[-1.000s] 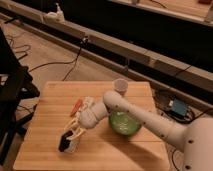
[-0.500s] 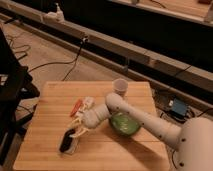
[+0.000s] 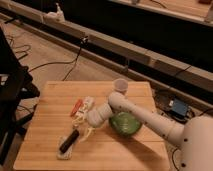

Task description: Place the eraser on the white sponge

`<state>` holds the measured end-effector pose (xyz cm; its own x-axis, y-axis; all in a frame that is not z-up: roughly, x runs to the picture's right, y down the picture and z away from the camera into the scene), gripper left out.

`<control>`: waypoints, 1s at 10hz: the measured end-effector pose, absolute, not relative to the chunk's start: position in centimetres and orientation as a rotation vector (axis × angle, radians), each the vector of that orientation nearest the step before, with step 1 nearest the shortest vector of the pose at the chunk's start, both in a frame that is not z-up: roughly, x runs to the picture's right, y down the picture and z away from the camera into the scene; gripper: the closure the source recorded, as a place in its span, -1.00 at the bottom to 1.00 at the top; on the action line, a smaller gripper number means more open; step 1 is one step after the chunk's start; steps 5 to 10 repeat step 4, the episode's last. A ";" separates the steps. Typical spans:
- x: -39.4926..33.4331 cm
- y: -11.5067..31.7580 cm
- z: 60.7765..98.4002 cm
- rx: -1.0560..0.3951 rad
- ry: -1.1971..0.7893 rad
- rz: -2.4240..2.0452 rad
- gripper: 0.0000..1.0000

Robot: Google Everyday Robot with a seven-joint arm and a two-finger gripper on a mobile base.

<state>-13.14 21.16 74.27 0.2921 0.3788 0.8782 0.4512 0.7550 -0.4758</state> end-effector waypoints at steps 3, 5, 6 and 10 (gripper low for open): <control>-11.3 19.5 73.8 -0.716 -1.253 -0.057 -0.38; -11.3 19.7 73.9 -0.718 -1.252 -0.055 -0.38; -11.3 19.7 73.9 -0.718 -1.252 -0.055 -0.38; -11.3 19.7 73.9 -0.718 -1.252 -0.055 -0.38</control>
